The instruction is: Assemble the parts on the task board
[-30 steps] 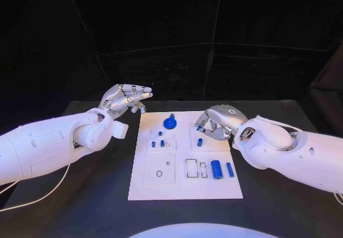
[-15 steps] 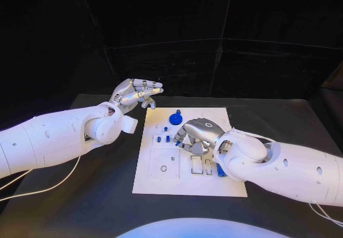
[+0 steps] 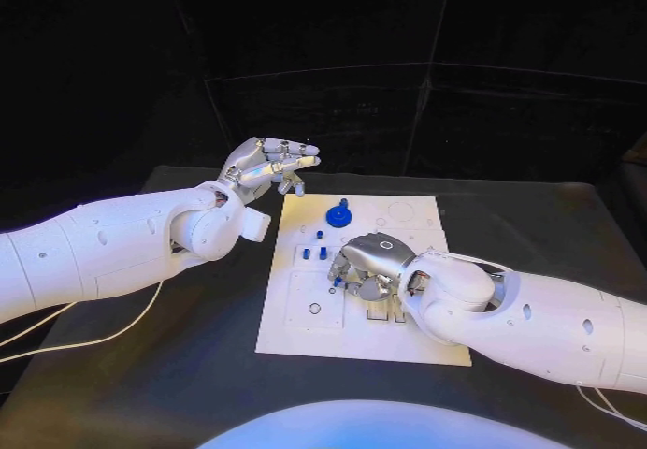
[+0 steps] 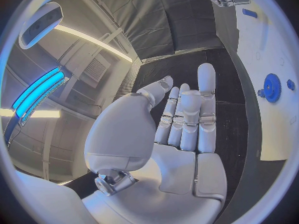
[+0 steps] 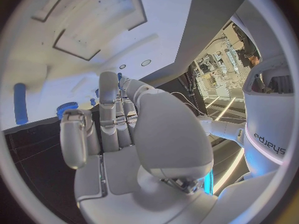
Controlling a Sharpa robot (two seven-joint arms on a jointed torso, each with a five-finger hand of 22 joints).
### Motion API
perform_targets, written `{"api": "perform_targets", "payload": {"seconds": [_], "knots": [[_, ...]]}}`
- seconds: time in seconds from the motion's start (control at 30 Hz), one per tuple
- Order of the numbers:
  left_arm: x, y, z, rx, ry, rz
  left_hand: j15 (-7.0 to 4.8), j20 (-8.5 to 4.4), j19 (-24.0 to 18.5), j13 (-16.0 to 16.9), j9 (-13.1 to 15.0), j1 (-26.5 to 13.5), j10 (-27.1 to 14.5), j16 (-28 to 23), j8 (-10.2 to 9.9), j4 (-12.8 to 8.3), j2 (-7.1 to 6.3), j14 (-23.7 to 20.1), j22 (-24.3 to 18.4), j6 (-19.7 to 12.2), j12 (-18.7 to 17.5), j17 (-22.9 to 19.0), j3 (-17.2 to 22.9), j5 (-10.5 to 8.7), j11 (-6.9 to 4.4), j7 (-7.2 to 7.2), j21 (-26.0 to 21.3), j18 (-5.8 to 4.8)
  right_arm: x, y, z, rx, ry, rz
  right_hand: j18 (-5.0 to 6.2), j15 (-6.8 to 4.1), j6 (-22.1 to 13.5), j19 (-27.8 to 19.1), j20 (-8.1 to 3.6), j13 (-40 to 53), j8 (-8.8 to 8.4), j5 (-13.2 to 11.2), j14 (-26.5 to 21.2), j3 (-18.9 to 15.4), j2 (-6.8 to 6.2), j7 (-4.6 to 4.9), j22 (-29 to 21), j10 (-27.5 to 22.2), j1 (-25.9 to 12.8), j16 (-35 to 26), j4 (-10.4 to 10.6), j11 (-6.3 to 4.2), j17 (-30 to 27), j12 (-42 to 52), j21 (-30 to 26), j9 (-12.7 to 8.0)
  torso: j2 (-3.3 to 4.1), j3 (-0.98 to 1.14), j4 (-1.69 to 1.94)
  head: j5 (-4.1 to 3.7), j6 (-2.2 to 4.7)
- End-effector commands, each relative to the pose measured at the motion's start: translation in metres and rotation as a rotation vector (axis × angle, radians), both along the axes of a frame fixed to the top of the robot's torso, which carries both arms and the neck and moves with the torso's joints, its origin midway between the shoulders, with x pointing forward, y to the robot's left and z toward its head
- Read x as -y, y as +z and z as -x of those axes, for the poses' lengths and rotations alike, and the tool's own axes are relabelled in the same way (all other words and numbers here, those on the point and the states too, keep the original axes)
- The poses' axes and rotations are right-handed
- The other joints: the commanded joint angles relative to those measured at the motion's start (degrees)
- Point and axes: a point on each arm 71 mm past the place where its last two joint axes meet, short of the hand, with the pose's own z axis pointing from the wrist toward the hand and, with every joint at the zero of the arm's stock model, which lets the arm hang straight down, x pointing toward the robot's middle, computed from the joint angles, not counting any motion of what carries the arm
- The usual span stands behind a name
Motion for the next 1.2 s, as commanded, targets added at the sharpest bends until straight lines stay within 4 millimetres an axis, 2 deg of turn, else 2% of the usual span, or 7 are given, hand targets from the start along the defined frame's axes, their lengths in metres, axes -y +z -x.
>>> {"api": "perform_targets", "payload": {"seconds": [0.03, 0.27, 1.0, 1.1, 1.2], "knots": [[0.002, 0.002, 0.0, 0.0, -0.009, 0.015, 0.05, 0.04, -0.3, 0.0, -0.1, -0.5, -0.2, -0.2, -0.3, -0.1, -0.11, -0.3, -0.1, -0.2, 0.4, -0.1, -0.3, -0.33, 0.19, 0.33, -0.4, 0.77, -0.003, -0.003, 0.002, -0.003, 0.021, 0.044, -0.01, -0.23, -0.1, 4.6, -0.31, -0.1, -0.36, 0.0, 0.0, 0.3, 0.06, 0.39, 11.7, 0.1, -0.7, 0.2, 0.0, 0.22, 0.0, -0.2, 0.0, -0.1, -0.05, -0.02, -0.08, 0.32, -0.32], [0.004, 0.002, 0.0, 0.0, -0.014, 0.017, 0.11, 0.09, -0.3, 0.0, -0.1, -0.7, -0.3, -0.2, -0.2, 0.0, -0.11, -0.3, -0.2, -0.4, 0.5, -0.2, -0.8, -0.43, 0.26, 0.39, -0.6, 0.76, -0.006, -0.007, 0.003, -0.008, 0.03, 0.059, -0.01, -0.23, -0.1, 4.6, -0.31, -0.1, -0.36, 0.0, 0.0, 0.3, 0.06, 0.39, 11.7, 0.1, -0.7, 0.2, 0.0, 0.22, 0.0, -0.2, 0.0, -0.1, 0.01, 0.08, -0.07, 0.68, -0.77], [0.005, 0.002, 0.0, -0.005, -0.024, 0.019, 0.16, 0.13, -0.2, 0.1, -0.1, -0.9, -0.4, -0.2, -0.2, 0.0, -0.14, -0.4, -0.4, -0.5, 0.6, -0.4, -1.2, -0.52, 0.29, 0.42, -0.7, 0.76, -0.013, -0.012, 0.004, 0.016, 0.035, 0.09, 0.0, -0.2, -0.2, 4.6, -0.29, -0.1, -0.43, -0.1, 0.0, 0.4, -0.01, 0.4, 11.6, 0.0, -1.0, 0.2, -0.2, 0.24, 0.0, -0.3, 0.0, -0.1, -0.03, 0.01, -0.04, 1.0, -1.12], [0.005, 0.002, 0.0, -0.006, -0.025, 0.018, 0.17, 0.14, -0.2, 0.1, -0.1, -0.9, -0.5, -0.2, -0.2, 0.0, -0.15, -0.4, -0.4, -0.5, 0.6, -0.4, -1.3, -0.54, 0.29, 0.42, -0.8, 0.76, -0.014, -0.013, 0.004, 0.01, 0.034, 0.106, 0.04, -0.14, -0.4, 4.5, -0.24, -0.2, -0.61, -0.3, 0.0, 0.4, -0.26, 0.48, 11.5, -0.2, -1.4, 0.2, -0.3, 0.32, 0.0, -0.5, -0.1, -0.1, -0.09, 0.01, -0.07, 1.02, -1.14], [0.005, 0.001, 0.0, -0.008, -0.025, 0.017, 0.17, 0.14, -0.2, 0.1, -0.1, -0.9, -0.5, -0.2, -0.2, 0.0, -0.15, -0.4, -0.4, -0.5, 0.6, -0.4, -1.3, -0.54, 0.29, 0.42, -0.8, 0.76, -0.015, -0.014, 0.004, 0.001, 0.035, 0.125, 0.28, 0.55, -3.6, 4.0, 0.18, -0.8, -1.44, 0.0, 0.1, -0.2, -1.6, 1.46, 10.4, -2.5, -3.9, 0.2, 0.3, 1.24, 0.0, -2.0, -0.9, -0.7, -0.07, -0.02, -0.08, 1.0, -1.13]]}}
